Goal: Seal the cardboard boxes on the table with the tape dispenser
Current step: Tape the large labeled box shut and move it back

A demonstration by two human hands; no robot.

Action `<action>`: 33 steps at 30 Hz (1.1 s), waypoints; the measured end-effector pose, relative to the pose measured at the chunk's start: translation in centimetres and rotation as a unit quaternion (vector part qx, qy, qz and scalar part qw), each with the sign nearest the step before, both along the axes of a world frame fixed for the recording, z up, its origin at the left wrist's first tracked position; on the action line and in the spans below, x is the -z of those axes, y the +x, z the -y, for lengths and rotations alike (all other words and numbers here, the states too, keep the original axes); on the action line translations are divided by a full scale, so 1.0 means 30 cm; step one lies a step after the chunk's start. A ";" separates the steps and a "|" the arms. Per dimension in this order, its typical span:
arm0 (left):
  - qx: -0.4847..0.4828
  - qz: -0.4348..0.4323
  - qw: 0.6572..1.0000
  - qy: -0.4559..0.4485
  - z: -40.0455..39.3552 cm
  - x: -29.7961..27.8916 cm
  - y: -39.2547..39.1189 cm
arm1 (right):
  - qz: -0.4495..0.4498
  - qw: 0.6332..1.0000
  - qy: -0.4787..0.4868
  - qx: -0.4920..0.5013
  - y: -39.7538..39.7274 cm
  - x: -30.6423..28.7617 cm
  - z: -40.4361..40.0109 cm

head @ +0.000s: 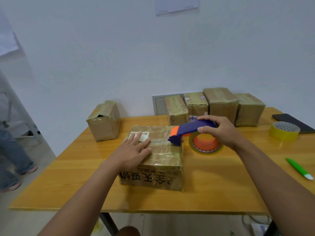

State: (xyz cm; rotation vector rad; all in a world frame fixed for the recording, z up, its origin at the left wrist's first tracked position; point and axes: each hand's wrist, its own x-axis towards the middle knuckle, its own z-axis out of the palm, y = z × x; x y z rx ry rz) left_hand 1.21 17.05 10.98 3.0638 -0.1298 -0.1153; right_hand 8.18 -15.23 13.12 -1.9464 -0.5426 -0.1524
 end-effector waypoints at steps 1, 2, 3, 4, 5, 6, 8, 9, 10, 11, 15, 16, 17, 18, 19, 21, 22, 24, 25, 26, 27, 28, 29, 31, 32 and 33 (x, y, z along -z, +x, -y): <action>0.002 -0.008 1.000 -0.002 0.000 -0.005 -0.002 | 0.001 1.000 0.008 0.002 -0.001 0.007 -0.004; -0.002 -0.021 1.000 -0.001 -0.001 -0.012 -0.003 | 0.001 1.000 0.015 0.003 0.000 0.014 -0.010; -0.011 -0.036 0.999 -0.002 -0.005 -0.022 -0.002 | 0.002 1.000 0.020 0.003 0.002 0.021 -0.018; -0.023 -0.051 0.998 -0.005 -0.016 -0.033 0.001 | 0.002 1.000 0.023 0.003 0.004 0.026 -0.031; -0.038 -0.066 0.997 -0.007 -0.030 -0.044 0.005 | 0.002 1.000 0.024 0.002 0.006 0.032 -0.048; -0.050 -0.076 0.996 -0.005 -0.046 -0.055 0.009 | 0.004 1.000 0.026 0.003 0.007 0.039 -0.068; -0.050 -0.062 0.997 0.008 -0.058 -0.070 0.016 | 0.007 0.999 0.033 0.008 0.009 0.050 -0.105; -0.034 -0.042 0.999 0.006 -0.044 -0.073 0.013 | 0.007 0.999 0.035 0.010 0.010 0.055 -0.120; -0.009 -0.024 1.000 -0.015 -0.015 -0.073 0.004 | 0.006 0.999 0.039 0.012 0.014 0.061 -0.130; 0.014 -0.018 0.999 -0.046 0.025 -0.069 -0.007 | 0.004 0.999 0.043 0.014 0.016 0.064 -0.135; 0.009 -0.044 0.997 -0.063 0.150 -0.037 -0.039 | -0.009 0.999 0.043 0.005 0.015 0.074 -0.123; -0.002 -0.038 0.998 -0.052 0.155 -0.030 -0.039 | -0.015 0.999 0.038 -0.001 0.012 0.073 -0.115; -0.008 -0.030 0.998 -0.046 0.155 -0.026 -0.039 | -0.022 0.999 0.034 -0.009 0.008 0.068 -0.107; -0.009 -0.022 0.999 -0.044 0.155 -0.024 -0.043 | -0.028 0.999 0.026 -0.017 0.005 0.063 -0.098; -0.008 -0.015 0.999 -0.041 0.154 -0.019 -0.046 | -0.030 0.999 0.018 -0.023 0.003 0.057 -0.087; -0.002 -0.003 0.999 -0.037 0.156 -0.009 -0.049 | -0.026 0.999 0.009 -0.021 0.002 0.045 -0.050; 0.003 0.000 0.999 -0.034 0.158 -0.005 -0.046 | -0.026 0.999 0.014 -0.014 0.000 0.039 -0.022; 0.006 -0.006 1.000 -0.028 0.161 -0.003 -0.042 | -0.028 0.999 0.026 0.000 -0.006 0.033 0.048; 0.004 -0.008 1.000 -0.027 0.162 -0.005 -0.040 | -0.028 0.999 0.026 0.003 -0.010 0.035 0.085; 0.003 -0.008 1.000 -0.027 0.164 -0.008 -0.037 | -0.029 0.999 0.024 0.006 -0.013 0.040 0.118; 0.003 -0.005 1.000 -0.027 0.167 -0.012 -0.034 | -0.031 0.999 0.021 0.007 -0.017 0.046 0.145; 0.005 0.001 1.000 -0.026 0.171 -0.015 -0.032 | -0.034 0.999 0.017 0.008 -0.022 0.054 0.165; 0.013 0.011 1.000 -0.020 0.178 -0.016 -0.031 | -0.037 0.999 0.013 0.006 -0.028 0.062 0.177; 0.044 0.040 0.998 0.002 0.198 -0.013 -0.026 | -0.043 0.999 -0.002 0.000 -0.039 0.070 0.185; 0.057 0.049 0.997 0.000 0.207 -0.009 -0.025 | -0.045 0.999 -0.016 -0.002 -0.046 0.066 0.183; 0.063 0.053 0.997 -0.015 0.213 -0.005 -0.024 | -0.045 0.998 -0.032 -0.003 -0.051 0.059 0.179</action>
